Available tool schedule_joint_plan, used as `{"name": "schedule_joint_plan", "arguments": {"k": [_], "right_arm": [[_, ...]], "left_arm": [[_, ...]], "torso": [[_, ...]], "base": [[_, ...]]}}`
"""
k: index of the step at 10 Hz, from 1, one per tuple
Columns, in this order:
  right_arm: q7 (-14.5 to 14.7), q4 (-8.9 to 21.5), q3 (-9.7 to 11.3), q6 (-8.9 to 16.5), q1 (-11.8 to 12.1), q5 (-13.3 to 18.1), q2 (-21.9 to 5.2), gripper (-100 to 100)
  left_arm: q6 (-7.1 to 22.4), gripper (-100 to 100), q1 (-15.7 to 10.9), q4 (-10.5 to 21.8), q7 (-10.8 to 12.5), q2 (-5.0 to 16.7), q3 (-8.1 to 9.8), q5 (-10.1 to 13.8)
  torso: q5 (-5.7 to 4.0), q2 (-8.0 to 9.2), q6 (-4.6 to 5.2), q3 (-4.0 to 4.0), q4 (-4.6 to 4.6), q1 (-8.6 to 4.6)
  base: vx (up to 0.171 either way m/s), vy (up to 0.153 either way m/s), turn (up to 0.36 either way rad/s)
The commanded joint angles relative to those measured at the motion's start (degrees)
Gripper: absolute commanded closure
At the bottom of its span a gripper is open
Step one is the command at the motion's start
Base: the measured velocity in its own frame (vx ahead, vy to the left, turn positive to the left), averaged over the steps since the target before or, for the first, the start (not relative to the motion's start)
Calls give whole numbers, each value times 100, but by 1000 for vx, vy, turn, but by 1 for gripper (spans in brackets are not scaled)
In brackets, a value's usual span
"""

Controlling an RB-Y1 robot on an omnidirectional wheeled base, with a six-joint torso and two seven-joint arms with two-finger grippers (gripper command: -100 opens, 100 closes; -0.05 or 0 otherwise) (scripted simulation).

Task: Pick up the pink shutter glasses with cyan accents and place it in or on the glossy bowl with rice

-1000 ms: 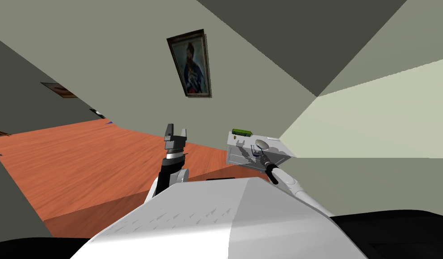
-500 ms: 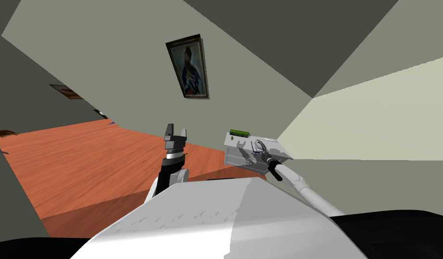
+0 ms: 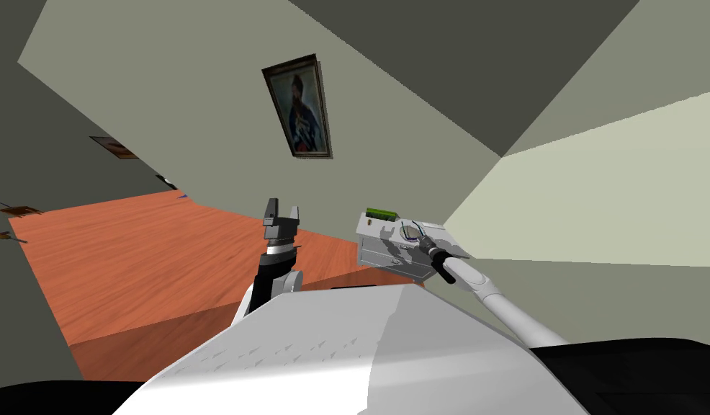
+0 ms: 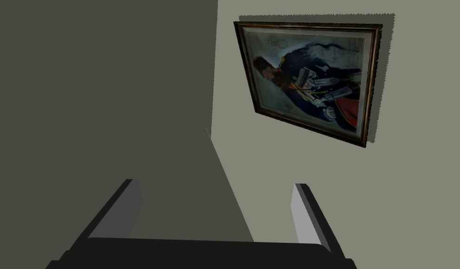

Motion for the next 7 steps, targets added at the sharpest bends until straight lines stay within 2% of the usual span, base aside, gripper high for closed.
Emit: {"name": "schedule_joint_plan", "arguments": {"k": [1,2,6,7], "right_arm": [[0,0,0,0,0,0,0,100],[-5,-9,-16,-23,-14,-2,-14,-100],[-4,-8,-16,-20,-14,-2,-14,-100],[-4,-8,-16,-20,-14,-2,-14,0]], "left_arm": [[0,0,0,0,0,0,0,0],[0,0,0,0,0,0,0,0],[0,0,0,0,0,-1,-1,0],[0,0,0,0,0,-1,-1,0]], "torso": [[0,0,0,0,0,0],[-4,3,4,-1,-5,15],[2,9,4,3,-4,37],[2,10,4,3,-4,37]], "base": [[14,-53,23],[3,-10,1],[0,0,0],[0,0,0]]}}
